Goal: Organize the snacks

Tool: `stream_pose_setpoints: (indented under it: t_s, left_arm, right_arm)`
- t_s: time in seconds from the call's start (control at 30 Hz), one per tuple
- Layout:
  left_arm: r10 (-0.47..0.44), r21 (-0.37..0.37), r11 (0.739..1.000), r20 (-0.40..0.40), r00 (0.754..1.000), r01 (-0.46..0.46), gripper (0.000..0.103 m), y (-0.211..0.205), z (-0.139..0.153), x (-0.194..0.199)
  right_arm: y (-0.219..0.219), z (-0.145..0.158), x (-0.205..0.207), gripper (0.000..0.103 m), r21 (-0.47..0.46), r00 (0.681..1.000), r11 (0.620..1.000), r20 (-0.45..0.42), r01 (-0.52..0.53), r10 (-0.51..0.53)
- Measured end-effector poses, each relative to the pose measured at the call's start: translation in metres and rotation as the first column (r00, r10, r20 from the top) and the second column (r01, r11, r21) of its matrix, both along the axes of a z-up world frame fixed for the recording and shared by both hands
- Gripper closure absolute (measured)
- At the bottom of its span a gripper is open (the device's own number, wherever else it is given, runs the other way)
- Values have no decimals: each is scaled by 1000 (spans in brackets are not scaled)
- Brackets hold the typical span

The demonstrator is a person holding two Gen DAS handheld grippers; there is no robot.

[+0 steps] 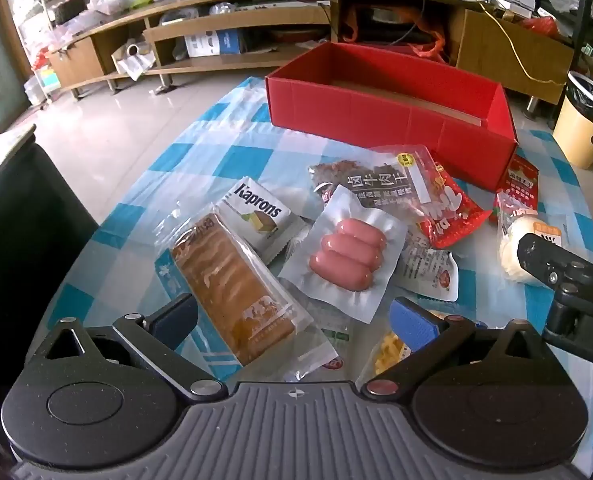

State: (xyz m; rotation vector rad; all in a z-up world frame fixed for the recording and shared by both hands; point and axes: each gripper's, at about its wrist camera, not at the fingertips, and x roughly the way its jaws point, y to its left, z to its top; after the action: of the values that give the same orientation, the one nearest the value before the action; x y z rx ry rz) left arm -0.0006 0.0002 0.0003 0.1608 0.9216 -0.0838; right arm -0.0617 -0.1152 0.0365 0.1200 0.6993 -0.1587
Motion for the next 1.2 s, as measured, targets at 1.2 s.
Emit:
stream_pose_setpoints:
  t_s: [1.2]
  left_arm:
    - [15,-26,1000,-32,999,-16,0,4,-1,2]
  right_arm:
    - [5,-4,1,0,-52,998,999,-64,-11,8]
